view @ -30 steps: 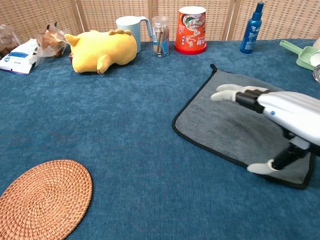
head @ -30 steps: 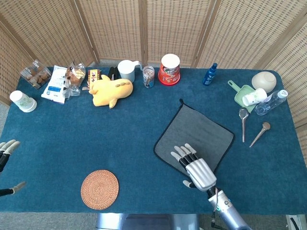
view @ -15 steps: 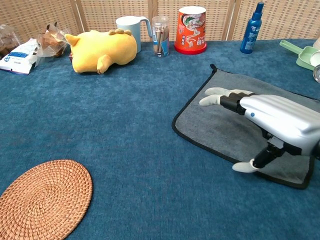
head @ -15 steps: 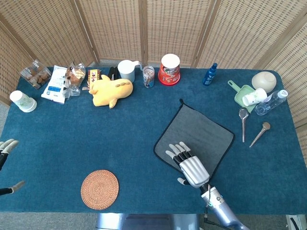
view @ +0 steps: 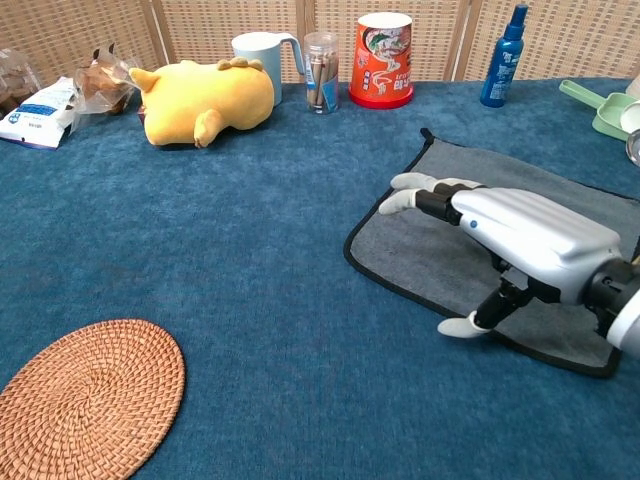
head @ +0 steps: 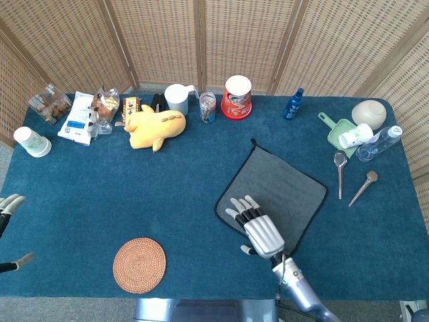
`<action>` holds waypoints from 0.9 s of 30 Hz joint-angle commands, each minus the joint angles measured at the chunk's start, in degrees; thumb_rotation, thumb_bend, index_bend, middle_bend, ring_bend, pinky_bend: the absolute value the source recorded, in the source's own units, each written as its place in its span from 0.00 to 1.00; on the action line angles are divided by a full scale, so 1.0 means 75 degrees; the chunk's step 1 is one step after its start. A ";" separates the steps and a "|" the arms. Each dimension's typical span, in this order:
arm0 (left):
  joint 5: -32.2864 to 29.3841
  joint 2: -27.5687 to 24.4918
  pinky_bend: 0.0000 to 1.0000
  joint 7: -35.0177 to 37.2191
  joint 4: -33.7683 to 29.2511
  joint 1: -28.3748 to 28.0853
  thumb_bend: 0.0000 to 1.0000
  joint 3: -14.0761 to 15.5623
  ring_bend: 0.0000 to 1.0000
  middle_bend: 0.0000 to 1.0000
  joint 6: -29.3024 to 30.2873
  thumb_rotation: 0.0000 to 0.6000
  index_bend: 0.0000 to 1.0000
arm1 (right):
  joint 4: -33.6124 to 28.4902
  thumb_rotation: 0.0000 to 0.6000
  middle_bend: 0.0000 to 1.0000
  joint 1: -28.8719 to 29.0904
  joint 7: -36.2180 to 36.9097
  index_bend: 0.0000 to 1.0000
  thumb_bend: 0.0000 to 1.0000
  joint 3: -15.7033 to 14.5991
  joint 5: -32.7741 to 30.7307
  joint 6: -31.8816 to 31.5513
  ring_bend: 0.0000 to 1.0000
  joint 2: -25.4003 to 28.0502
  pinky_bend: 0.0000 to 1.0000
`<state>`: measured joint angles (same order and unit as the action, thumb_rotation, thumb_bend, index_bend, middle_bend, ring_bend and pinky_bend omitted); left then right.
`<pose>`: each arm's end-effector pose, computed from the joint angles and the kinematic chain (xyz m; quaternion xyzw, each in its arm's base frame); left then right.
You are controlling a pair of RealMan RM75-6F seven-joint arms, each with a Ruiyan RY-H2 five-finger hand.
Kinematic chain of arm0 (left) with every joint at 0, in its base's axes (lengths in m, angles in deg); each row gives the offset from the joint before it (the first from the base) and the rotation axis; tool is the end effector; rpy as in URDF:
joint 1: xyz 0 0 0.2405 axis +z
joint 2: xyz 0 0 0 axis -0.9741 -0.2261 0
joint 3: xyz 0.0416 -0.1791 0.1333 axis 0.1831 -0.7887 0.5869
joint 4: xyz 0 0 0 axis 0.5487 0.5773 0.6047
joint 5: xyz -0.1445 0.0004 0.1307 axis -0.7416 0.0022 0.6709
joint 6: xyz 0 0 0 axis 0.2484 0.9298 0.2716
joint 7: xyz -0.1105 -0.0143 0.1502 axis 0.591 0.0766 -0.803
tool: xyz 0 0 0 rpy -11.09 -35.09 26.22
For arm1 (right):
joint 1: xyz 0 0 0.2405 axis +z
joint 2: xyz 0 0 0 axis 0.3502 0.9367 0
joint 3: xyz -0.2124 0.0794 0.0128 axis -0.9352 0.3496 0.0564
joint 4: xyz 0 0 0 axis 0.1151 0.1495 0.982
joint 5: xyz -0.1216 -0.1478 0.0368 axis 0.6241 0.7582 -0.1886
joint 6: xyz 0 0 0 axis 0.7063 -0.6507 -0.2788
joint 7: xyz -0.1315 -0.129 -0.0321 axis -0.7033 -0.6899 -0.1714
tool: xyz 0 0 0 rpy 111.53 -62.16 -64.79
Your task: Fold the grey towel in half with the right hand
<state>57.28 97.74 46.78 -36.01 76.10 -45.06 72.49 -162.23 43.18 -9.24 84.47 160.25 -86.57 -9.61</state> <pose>-0.2504 0.1784 0.2055 -0.6051 -0.4423 -0.3588 0.5564 -0.1093 -0.2535 -0.0422 0.7223 -0.3901 0.4454 0.3573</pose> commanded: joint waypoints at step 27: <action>-0.0078 -0.0023 0.00 0.0054 -0.0004 -0.0026 0.16 -0.0030 0.00 0.00 -0.0069 1.00 0.00 | 0.0397 1.00 0.00 0.0296 -0.0520 0.22 0.00 0.0011 -0.0416 -0.0099 0.00 -0.0618 0.00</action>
<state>56.69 97.56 47.18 -36.04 75.90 -45.29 71.97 -159.29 45.38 -13.11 84.57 157.16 -87.28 -14.21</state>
